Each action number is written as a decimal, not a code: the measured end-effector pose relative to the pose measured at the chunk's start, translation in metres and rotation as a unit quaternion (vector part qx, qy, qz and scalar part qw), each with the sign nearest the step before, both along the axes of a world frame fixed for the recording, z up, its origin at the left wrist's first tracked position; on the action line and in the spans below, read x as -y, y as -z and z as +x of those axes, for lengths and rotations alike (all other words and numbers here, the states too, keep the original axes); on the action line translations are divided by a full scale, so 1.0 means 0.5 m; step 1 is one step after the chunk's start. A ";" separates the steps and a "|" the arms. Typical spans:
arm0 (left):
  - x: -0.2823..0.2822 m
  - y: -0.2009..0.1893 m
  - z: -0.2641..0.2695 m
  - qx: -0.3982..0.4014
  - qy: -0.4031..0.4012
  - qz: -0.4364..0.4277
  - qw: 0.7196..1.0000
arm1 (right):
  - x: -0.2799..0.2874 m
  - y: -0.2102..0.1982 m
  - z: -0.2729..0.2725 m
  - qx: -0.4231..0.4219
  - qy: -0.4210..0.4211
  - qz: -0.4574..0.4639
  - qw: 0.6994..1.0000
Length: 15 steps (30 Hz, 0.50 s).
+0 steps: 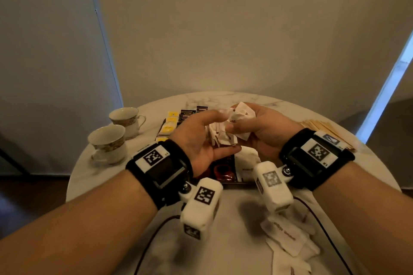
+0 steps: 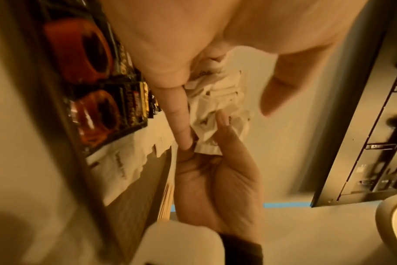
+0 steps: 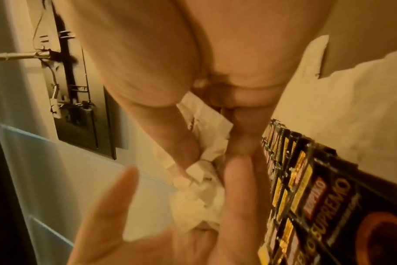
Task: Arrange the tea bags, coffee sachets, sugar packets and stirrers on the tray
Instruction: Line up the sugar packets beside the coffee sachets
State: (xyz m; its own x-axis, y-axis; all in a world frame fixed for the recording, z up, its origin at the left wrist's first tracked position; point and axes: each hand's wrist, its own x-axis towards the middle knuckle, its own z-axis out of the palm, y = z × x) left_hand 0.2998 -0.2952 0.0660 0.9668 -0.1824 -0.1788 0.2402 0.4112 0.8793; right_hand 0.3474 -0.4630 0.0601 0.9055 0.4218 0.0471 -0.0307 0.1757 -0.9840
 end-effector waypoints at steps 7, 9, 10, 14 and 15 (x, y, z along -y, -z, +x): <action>0.024 0.025 0.100 0.030 -0.041 0.035 0.998 | 0.006 -0.015 0.038 0.079 0.039 -0.134 0.987; 0.022 0.029 0.125 0.045 -0.061 0.038 0.996 | 0.011 -0.010 0.057 0.075 0.069 -0.130 0.986; 0.021 0.027 0.133 0.052 -0.064 0.041 0.996 | 0.014 -0.003 0.068 0.068 0.088 -0.114 0.987; 0.016 0.031 0.149 0.058 -0.042 0.048 0.996 | 0.023 0.025 0.092 -0.017 0.105 -0.006 0.994; 0.014 0.034 0.152 0.055 -0.034 0.046 0.997 | 0.024 0.029 0.094 -0.035 0.107 0.013 0.994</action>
